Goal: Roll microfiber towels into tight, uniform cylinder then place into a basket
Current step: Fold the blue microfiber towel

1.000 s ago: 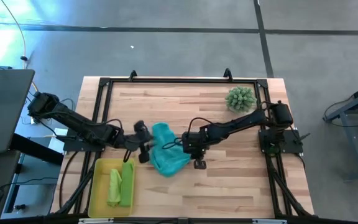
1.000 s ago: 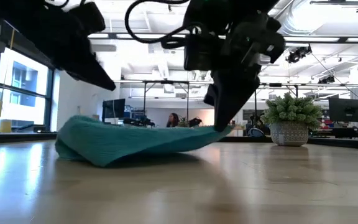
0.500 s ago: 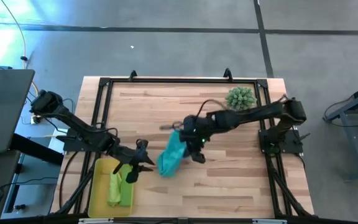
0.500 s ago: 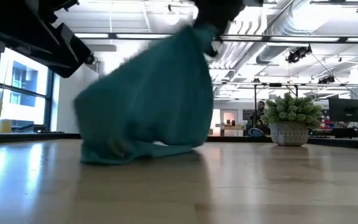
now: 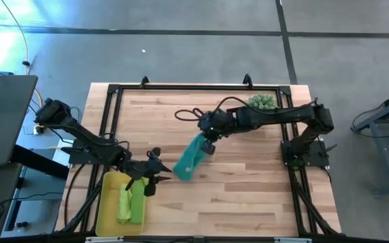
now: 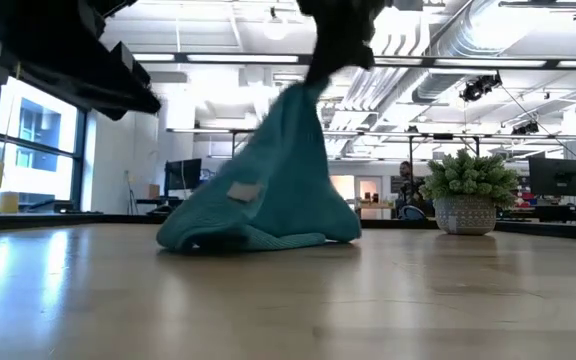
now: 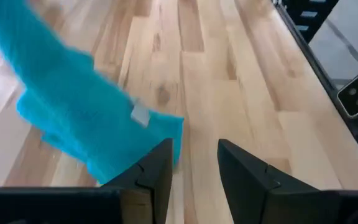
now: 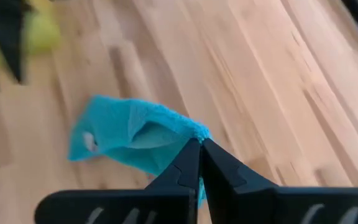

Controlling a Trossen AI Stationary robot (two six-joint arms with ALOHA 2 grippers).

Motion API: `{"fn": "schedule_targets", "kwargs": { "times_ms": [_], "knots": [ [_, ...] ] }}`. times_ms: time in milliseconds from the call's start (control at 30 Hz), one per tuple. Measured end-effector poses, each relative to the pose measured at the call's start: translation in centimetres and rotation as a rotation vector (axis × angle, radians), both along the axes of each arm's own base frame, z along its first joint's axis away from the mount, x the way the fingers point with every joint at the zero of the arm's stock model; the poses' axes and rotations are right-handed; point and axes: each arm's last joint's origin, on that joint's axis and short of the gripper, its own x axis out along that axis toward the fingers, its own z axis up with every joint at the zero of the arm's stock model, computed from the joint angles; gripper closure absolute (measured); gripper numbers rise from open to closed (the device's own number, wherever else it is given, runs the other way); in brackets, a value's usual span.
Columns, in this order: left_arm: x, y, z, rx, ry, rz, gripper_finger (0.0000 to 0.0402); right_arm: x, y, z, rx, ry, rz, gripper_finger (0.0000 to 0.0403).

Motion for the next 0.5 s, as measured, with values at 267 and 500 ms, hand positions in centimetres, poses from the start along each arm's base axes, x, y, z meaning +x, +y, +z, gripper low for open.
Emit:
{"fn": "schedule_targets", "kwargs": {
  "times_ms": [267,500],
  "knots": [
    [2.2,-0.7,-2.9,0.14,-0.012,-0.067,0.0286,0.1,-0.5,-3.6,0.011,0.113,-0.009,0.0402],
    [3.8,-1.1,-6.1,0.191,-0.004,-0.081,0.0286,0.2,-0.5,-4.6,0.011,0.121,-0.008,0.0402]
  ]
}}
